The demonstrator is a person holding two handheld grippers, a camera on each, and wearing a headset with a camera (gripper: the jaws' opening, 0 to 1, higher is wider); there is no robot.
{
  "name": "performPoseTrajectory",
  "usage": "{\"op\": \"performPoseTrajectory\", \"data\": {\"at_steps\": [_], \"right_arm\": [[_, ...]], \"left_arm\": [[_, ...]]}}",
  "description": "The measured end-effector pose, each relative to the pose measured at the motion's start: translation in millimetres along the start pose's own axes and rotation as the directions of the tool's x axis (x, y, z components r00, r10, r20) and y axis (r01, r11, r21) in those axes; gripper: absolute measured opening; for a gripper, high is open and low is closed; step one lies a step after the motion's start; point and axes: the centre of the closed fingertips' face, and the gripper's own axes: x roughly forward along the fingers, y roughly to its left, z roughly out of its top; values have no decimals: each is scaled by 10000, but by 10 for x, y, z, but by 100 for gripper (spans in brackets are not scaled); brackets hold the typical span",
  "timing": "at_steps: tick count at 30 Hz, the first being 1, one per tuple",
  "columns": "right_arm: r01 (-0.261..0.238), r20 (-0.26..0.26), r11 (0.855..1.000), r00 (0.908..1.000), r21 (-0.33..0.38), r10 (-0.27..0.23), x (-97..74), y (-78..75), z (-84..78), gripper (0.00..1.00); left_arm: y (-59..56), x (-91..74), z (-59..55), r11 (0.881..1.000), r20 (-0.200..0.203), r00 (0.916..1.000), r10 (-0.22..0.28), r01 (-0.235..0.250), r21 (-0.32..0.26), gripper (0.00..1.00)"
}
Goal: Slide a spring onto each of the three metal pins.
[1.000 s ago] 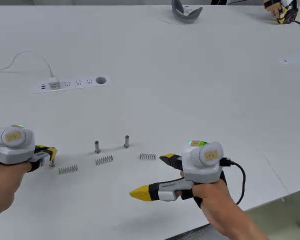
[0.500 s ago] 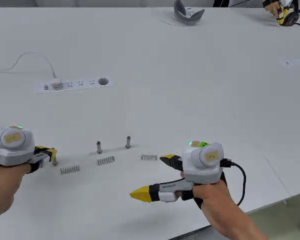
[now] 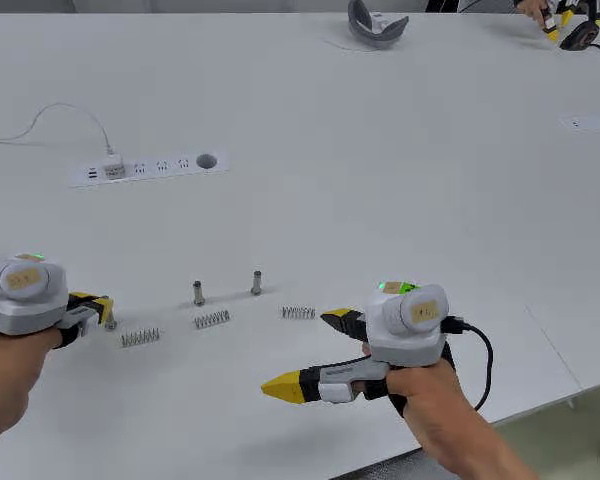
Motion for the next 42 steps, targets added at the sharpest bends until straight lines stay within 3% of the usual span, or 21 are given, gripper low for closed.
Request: {"op": "performPoseTrajectory", "data": {"at_steps": [34,42], "right_arm": [[-112,-86,9999,9999,42,113,36,43,-70,93],[-71,-131,10000,9999,67,71,17,30,-101,93]], "left_arm": [[-19,-69,-55,9996,255,9996,144,-150,232,8],[-41,-57,-74,10000,209,9998,55,-54,-11,8]]}}
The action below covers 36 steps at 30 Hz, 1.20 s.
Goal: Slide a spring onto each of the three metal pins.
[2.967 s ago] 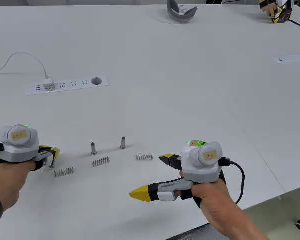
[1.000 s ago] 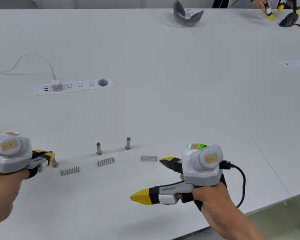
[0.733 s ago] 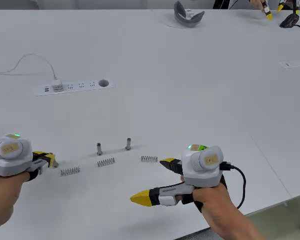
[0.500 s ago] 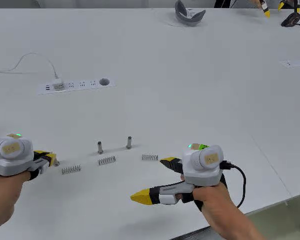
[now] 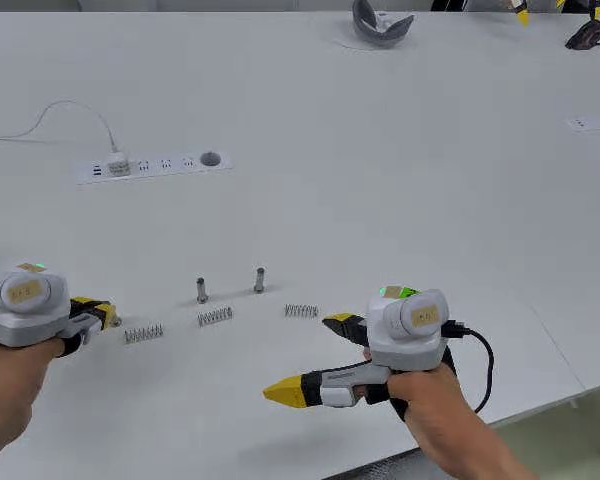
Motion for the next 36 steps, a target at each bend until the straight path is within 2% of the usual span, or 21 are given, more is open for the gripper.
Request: {"op": "performPoseTrajectory", "data": {"at_steps": [9,22,36], "right_arm": [[-9,-10,10000,10000,22,9,4,3,-6,93],[16,-69,10000,10000,-12,-16,5,0,-24,93],[28,-171,10000,9998,28,-28,-2,-17,-80,93]], "left_arm": [[-12,29,-18,9999,-88,10000,-37,36,-102,11],[26,43,5,9996,12,9999,148,-147,-221,8],[-91,150,94,10000,57,10000,12,-12,-69,7]]}}
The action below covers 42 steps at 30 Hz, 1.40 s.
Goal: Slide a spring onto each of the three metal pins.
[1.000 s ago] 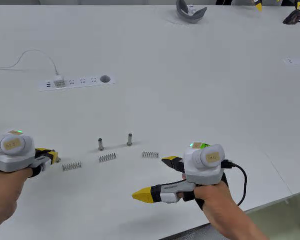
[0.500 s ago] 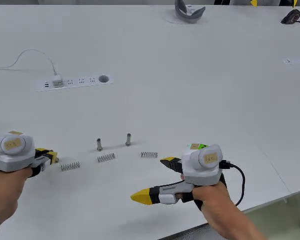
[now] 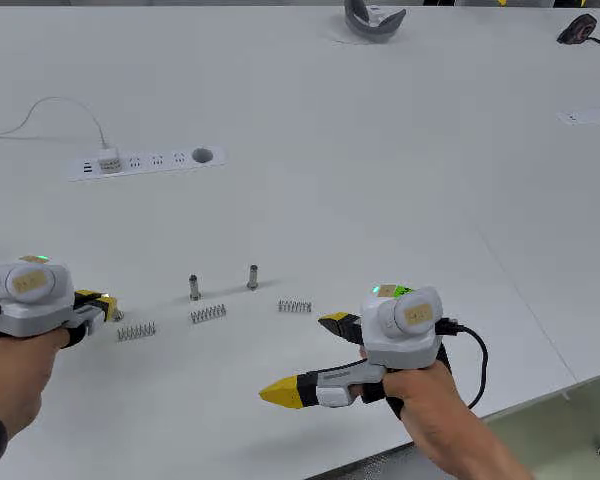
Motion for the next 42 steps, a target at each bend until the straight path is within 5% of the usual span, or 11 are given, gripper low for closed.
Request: {"op": "performPoseTrajectory", "data": {"at_steps": [12,21,25,28,42], "right_arm": [[104,48,9999,9999,128,-105,-48,-32,-31,93],[141,46,9996,9999,225,-142,-60,-45,-73,93],[96,21,9998,10000,166,-96,-40,-23,-65,93],[59,39,9999,10000,156,-60,-31,-10,-61,93],[-18,6,9998,10000,177,18,-7,19,-105,93]], "left_arm": [[-135,94,77,9993,0,9998,-223,223,289,8],[-133,100,69,9992,5,9995,-311,310,241,8],[-126,91,42,9994,-79,9996,-287,288,205,10],[-141,94,7,9987,-130,9988,-470,467,-204,20],[-95,-58,-152,9980,-169,9993,-325,315,-554,27]]}}
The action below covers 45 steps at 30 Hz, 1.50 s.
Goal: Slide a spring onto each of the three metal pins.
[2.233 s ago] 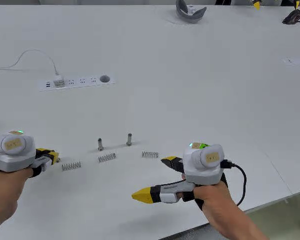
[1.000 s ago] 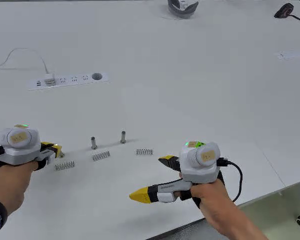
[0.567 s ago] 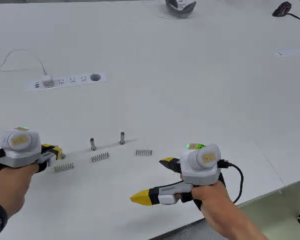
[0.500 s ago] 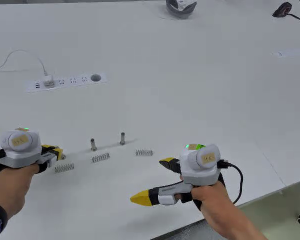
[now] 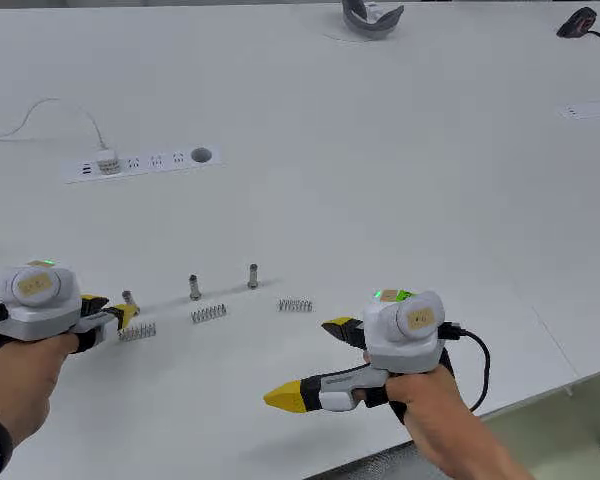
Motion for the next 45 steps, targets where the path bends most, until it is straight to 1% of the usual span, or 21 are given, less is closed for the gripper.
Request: {"op": "performPoseTrajectory", "data": {"at_steps": [5,10,14,20,24,27,29,30,33,35,38,42,45], "right_arm": [[-49,-15,10000,10000,-25,49,14,20,1,93],[-81,-14,9999,10000,-78,81,26,24,26,93],[-122,-7,9998,9999,-130,122,49,22,64,93],[-188,24,9996,9998,-214,189,87,40,108,93],[-270,-9,9993,9996,-254,270,121,58,129,93],[-329,-28,9990,9995,-315,328,149,62,150,94],[-373,-23,9986,9993,-362,372,173,68,170,94],[-389,8,9986,9992,-366,390,195,62,182,94],[-475,-18,9982,9989,-354,475,249,76,195,94],[-525,-18,9977,9986,-432,524,273,97,213,94],[-629,29,9969,9980,-481,631,308,122,243,94],[-825,-180,9947,9965,-606,816,374,159,237,94],[-877,-232,9939,9960,-674,863,408,172,232,94]], "left_arm": [[-10,-81,-90,10000,-56,10000,34,-35,-80,29],[-7,-172,-182,9999,-162,9998,138,-137,40,33],[-5,-264,-234,9999,-146,9998,145,-144,70,35],[44,-375,-321,9995,-113,9996,254,-256,-172,38],[64,-460,-325,9991,33,9996,292,-291,-301,41],[98,-487,-329,9989,88,9995,304,-300,-368,43],[124,-521,-323,9975,151,9993,338,-328,-625,44],[140,-543,-301,9970,274,9990,359,-339,-702,46],[177,-595,-278,9969,356,9985,413,-388,-678,48],[231,-637,-280,9969,462,9980,428,-397,-672,49],[271,-669,-300,9966,521,9974,493,-457,-690,51],[301,-728,-323,9960,638,9963,570,-523,-727,54],[308,-780,-359,9957,686,9957,619,-568,-738,56]]}}
